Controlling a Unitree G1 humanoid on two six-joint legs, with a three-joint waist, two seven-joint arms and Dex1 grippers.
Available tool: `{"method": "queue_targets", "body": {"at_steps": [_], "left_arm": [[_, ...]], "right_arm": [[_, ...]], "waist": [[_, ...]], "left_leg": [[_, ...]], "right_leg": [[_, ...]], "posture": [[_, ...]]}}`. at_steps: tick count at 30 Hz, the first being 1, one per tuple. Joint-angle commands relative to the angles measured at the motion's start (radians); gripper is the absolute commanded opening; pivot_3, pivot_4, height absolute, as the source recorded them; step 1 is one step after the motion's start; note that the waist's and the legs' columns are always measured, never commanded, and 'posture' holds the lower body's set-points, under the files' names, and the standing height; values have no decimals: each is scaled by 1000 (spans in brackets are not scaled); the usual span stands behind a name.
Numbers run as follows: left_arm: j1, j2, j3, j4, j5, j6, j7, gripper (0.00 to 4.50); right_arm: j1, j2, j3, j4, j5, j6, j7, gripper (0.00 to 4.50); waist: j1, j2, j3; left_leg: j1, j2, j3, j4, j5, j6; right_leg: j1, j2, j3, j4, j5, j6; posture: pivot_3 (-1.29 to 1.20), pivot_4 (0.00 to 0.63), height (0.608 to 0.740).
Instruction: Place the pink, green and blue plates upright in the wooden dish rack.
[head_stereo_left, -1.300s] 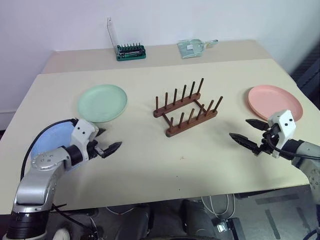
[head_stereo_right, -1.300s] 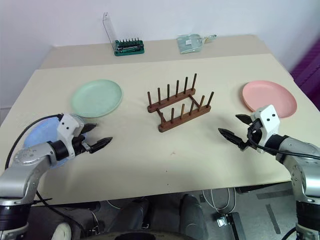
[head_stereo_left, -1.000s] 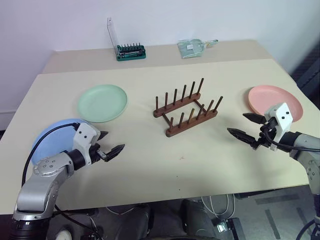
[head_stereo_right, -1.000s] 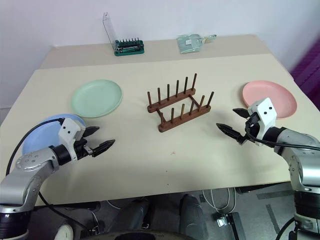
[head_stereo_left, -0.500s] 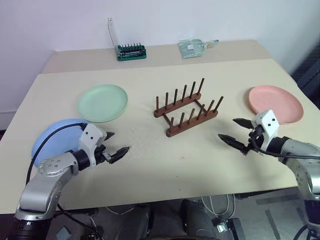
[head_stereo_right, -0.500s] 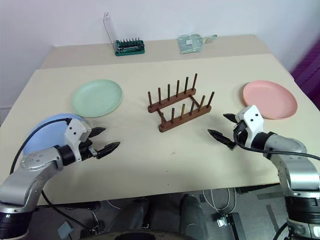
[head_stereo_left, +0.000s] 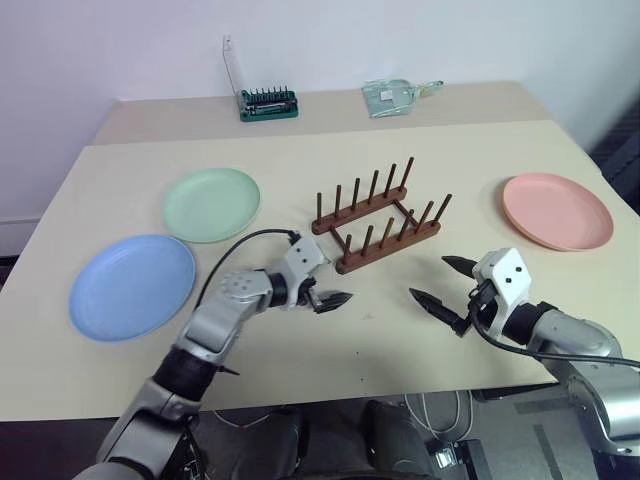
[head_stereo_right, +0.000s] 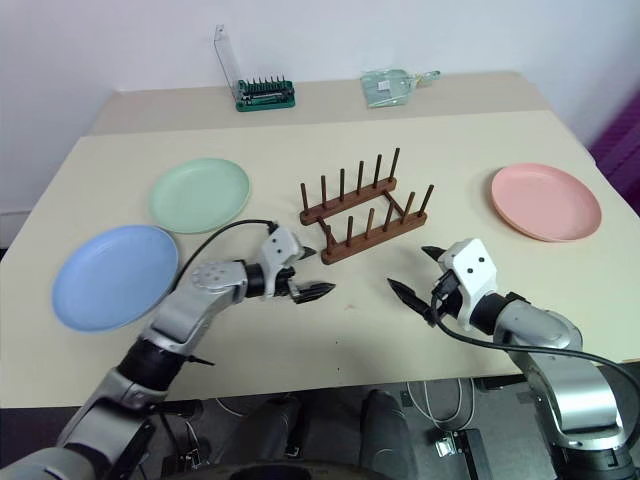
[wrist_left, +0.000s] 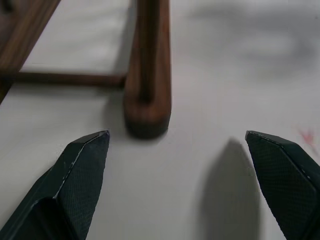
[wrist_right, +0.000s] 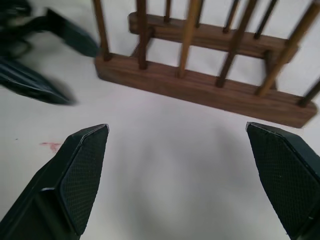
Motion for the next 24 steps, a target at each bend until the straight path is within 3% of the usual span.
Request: {"method": "queue_targets", "body": {"at_steps": [1,4,10,18,24], "left_arm": [[-45,-41,-14,130,49,-52,24,4466],[-55,-70,-1,178,53,-102,25,3665],[-58,-77,-2,207,71,-183,-20,774],[-147,-18,-32,275,49,-354,-322,780],[-242,-20,-21,458,107,-455,-340,780]], "right_arm": [[4,6,-12,-53,-4,-2,-25,4500],[14,2,-7,-54,-21,-16,-34,4500],[58,-31,-12,-64,-45,-19,-14,4500],[217,-141,-113,-82,-24,-17,101,4500],[237,-130,-160,-83,-36,-29,98,4500]], "waist": [[1,-1,0],[-2,0,-1],[0,0,-1],[-1,-1,0],[-3,-1,0]], "left_leg": [[0,0,0,0,0,0],[1,0,0,0,0,0],[1,0,0,0,0,0],[0,0,0,0,-1,1],[0,0,0,0,-1,1]], "right_leg": [[1,0,0,0,0,0],[1,0,0,0,0,0],[1,0,0,0,0,0],[1,0,-1,-1,0,1],[1,0,-1,-1,0,1]], "posture": [[0,150,735],[0,150,735],[0,150,735],[0,150,735],[0,150,735]]}}
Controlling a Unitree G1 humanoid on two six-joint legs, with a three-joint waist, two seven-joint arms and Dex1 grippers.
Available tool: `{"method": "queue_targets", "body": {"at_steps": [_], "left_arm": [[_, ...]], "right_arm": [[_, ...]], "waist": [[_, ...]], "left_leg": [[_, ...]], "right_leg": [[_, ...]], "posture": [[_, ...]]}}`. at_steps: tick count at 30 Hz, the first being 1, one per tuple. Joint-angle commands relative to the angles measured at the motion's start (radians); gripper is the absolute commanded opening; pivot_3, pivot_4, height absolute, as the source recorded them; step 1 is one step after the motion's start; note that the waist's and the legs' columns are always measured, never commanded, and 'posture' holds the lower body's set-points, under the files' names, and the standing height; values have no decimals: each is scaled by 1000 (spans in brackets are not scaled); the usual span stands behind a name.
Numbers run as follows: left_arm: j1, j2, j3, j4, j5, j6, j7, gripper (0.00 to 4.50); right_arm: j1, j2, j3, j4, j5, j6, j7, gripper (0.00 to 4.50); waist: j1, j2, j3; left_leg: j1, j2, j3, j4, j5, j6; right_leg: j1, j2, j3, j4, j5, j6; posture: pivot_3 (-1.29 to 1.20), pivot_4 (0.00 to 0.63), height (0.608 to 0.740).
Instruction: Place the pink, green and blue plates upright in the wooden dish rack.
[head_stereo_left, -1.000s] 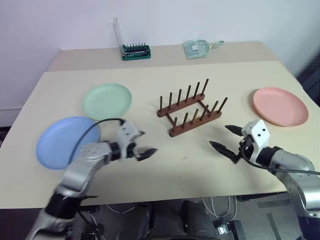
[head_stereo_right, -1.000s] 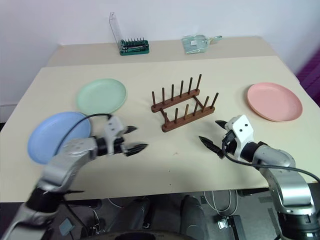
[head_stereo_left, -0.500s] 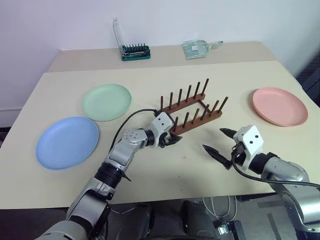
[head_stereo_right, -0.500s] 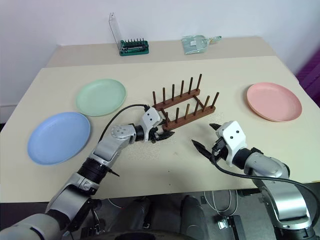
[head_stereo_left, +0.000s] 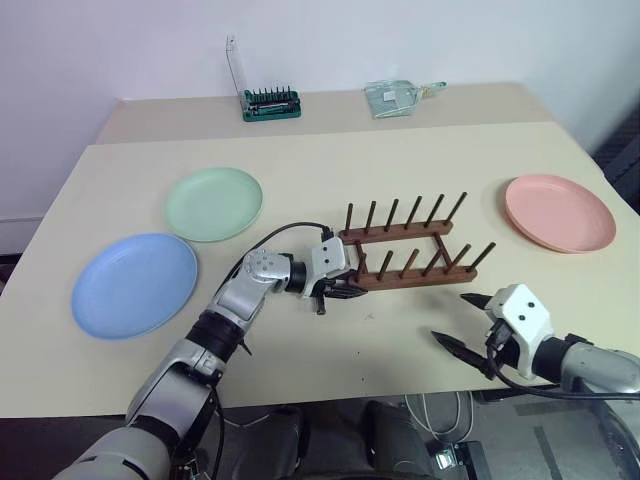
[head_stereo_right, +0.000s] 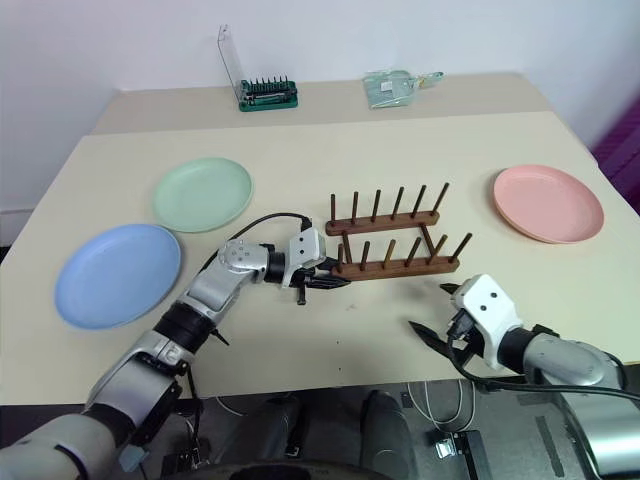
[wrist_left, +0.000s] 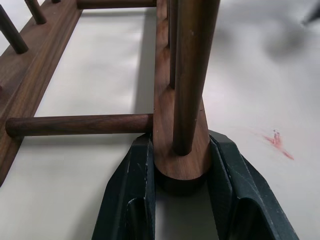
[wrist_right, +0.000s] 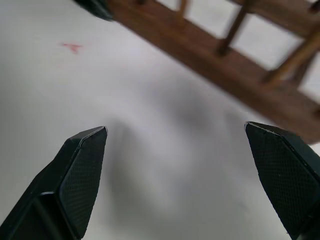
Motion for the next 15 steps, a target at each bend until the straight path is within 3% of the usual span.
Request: {"method": "queue_targets", "body": {"at_steps": [1,3,9,10,13,15], "left_arm": [[-43,-6,19,75,25,-62,9,780],[-42,-8,32,94,14,-71,-2,780],[-23,17,61,94,38,-37,48,3731],[-16,32,74,72,30,0,51,4201],[48,100,117,-74,-26,125,15,4210],[116,146,129,-228,-81,209,-27,3274]], "right_arm": [[6,4,-31,-45,0,-23,-4,4500],[5,9,-29,-48,-4,-24,-11,4500],[-29,26,-44,-27,-11,-8,-53,4500],[-37,22,-46,-17,-12,3,-57,4253],[-34,2,-53,-3,-10,38,-51,3354],[-44,-7,-34,19,-32,56,-63,2333]], "waist": [[0,0,0],[-1,0,0],[-1,-1,0],[-1,-1,0],[-6,-1,0],[-9,-1,0]], "left_leg": [[0,0,0,0,0,0],[0,0,0,0,0,0],[0,0,0,0,0,0],[0,0,0,0,0,0],[0,0,0,-1,0,0],[0,1,0,-1,0,0]], "right_leg": [[0,0,0,0,0,0],[0,0,0,0,0,0],[0,0,0,0,0,0],[0,0,0,0,0,0],[0,0,0,0,0,0],[-1,1,0,1,0,0]], "posture": [[0,150,735],[0,150,735],[0,150,735],[0,150,735],[0,150,735],[0,150,735]]}}
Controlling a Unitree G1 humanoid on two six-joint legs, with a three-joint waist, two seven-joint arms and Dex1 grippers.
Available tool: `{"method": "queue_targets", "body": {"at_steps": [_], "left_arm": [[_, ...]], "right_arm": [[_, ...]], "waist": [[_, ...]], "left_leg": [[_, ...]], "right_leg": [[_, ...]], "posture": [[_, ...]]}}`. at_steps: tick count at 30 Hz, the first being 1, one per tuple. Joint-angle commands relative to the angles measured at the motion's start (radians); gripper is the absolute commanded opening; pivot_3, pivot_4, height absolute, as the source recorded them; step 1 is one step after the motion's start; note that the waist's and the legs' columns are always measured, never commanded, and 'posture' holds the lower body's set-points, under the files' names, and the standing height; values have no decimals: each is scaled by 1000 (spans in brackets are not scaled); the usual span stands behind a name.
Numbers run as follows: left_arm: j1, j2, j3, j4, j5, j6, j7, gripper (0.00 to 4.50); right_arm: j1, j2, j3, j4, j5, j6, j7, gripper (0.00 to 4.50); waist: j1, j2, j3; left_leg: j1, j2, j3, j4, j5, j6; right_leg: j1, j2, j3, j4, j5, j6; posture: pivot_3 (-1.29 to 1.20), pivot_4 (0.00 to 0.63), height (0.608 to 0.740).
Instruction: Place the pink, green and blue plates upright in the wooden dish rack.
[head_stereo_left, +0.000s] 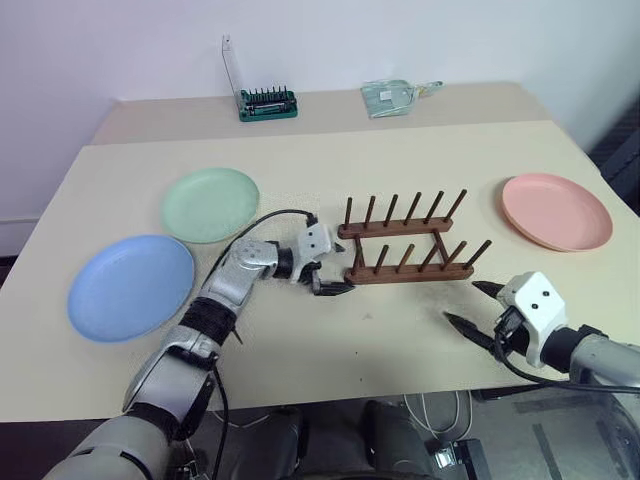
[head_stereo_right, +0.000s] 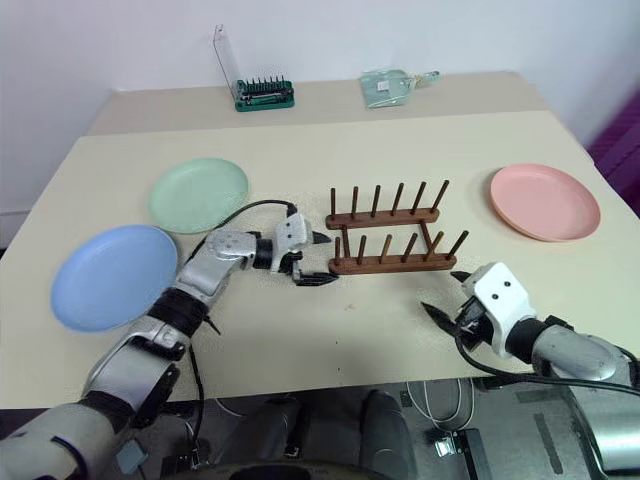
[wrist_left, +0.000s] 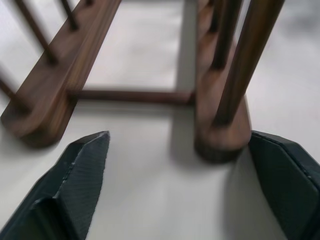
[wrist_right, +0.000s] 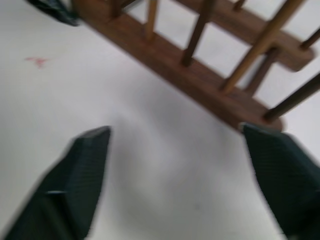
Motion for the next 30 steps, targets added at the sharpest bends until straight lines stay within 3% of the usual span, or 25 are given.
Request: {"method": "queue_targets", "body": {"at_steps": [1,5,6,11,15,30], "left_arm": [[92,64,32,-231,-74,151,-46,2862],[141,46,2,-413,-137,344,-33,889],[149,35,-12,-446,-148,390,-30,377],[149,17,-114,-453,-58,389,28,377],[113,-62,-134,-353,13,360,158,377],[1,-156,-11,-50,99,199,495,377]], "right_arm": [[-11,-18,7,23,-31,26,-16,1899],[-32,-19,53,45,-61,34,-20,9],[-41,-22,73,53,-82,30,-28,0],[-102,-14,131,98,-135,45,-64,0],[-177,-15,191,166,-199,47,-92,0],[-544,70,319,548,-337,-86,-191,0]], "waist": [[-3,0,0],[13,0,0],[14,0,0],[2,1,0],[8,0,0],[5,-1,-1]], "left_leg": [[0,0,0,0,0,0],[-1,-1,0,1,0,0],[-1,-1,-1,2,0,0],[0,-1,0,1,0,0],[0,0,0,1,0,-1],[2,-1,0,2,3,-6]], "right_leg": [[-1,0,0,0,0,0],[1,-1,0,0,0,0],[1,-1,0,0,0,0],[1,-1,0,0,0,0],[2,0,0,0,0,0],[3,0,0,0,0,0]], "posture": [[0,150,735],[0,150,735],[0,150,735],[0,150,735],[0,150,735],[0,150,735]]}}
